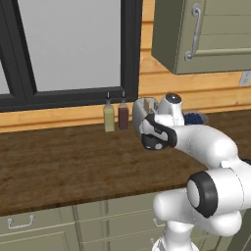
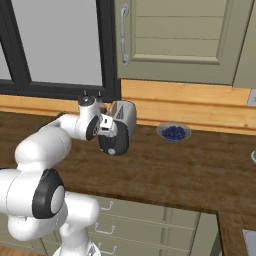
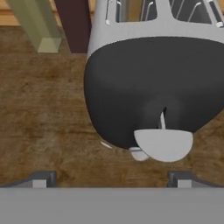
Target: Start the toaster. Once the lever pops up, take the bread to the plate on the dining counter.
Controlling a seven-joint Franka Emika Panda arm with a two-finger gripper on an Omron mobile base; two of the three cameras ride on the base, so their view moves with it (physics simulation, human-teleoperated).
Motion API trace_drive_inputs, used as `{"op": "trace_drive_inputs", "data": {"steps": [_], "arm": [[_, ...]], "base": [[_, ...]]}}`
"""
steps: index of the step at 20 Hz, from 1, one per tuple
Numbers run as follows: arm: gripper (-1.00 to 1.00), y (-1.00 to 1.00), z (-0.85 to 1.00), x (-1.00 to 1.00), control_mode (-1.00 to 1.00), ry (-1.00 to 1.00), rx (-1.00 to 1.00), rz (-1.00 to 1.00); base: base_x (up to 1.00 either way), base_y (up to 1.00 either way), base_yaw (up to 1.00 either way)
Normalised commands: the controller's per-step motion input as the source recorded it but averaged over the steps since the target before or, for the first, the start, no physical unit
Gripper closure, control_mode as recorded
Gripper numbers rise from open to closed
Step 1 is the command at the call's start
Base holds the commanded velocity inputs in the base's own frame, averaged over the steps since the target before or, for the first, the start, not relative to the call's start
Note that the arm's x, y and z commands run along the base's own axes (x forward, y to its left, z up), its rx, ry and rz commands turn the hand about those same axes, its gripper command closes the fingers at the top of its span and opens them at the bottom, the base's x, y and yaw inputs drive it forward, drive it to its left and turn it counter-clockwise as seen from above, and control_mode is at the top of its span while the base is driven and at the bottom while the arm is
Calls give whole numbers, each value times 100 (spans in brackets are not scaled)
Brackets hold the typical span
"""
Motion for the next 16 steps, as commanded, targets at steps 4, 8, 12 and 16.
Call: {"op": "trace_drive_inputs", "data": {"steps": [4,8,12,16], "arm": [[-100,0,-13,11,-100,-9,0,0],[-100,0,-6,20,-100,-7,0,0],[-100,0,-5,24,-100,-5,0,0],[-100,0,-2,27,-100,-3,0,0]], "base": [[0,0,0],[0,0,0],[0,0,0],[0,0,0]]}}
